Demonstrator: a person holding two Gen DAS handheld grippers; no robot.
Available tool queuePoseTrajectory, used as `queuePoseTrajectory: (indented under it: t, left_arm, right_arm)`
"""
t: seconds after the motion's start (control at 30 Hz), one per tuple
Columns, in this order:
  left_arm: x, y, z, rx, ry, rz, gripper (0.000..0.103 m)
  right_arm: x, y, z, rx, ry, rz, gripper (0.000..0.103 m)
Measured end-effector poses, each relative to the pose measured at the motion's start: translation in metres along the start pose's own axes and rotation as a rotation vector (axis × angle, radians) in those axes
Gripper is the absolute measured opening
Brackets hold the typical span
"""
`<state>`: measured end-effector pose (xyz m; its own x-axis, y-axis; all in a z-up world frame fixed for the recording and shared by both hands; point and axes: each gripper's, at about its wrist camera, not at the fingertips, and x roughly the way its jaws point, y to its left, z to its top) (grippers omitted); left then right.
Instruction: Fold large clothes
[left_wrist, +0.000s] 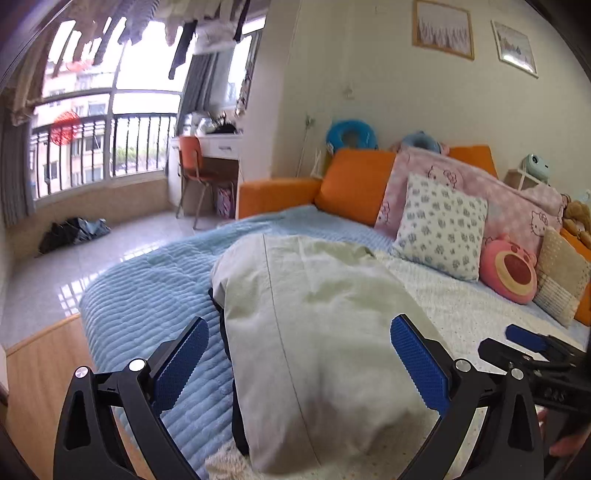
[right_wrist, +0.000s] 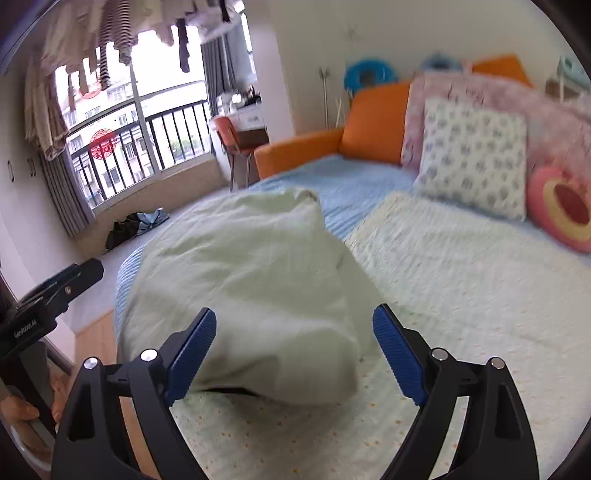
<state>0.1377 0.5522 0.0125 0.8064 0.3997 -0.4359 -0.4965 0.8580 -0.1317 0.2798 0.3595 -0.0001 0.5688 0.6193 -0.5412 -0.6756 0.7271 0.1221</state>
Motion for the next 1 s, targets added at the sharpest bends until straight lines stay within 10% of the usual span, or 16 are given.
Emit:
queuePoseTrajectory:
  t: [1.0]
  left_arm:
    - [-0.062,-0.01,-0.052,-0.027,-0.083,0.105,0.1]
  right_arm:
    - [-0.053,0.055,-0.075,-0.14,-0.173,-0.021,0.093]
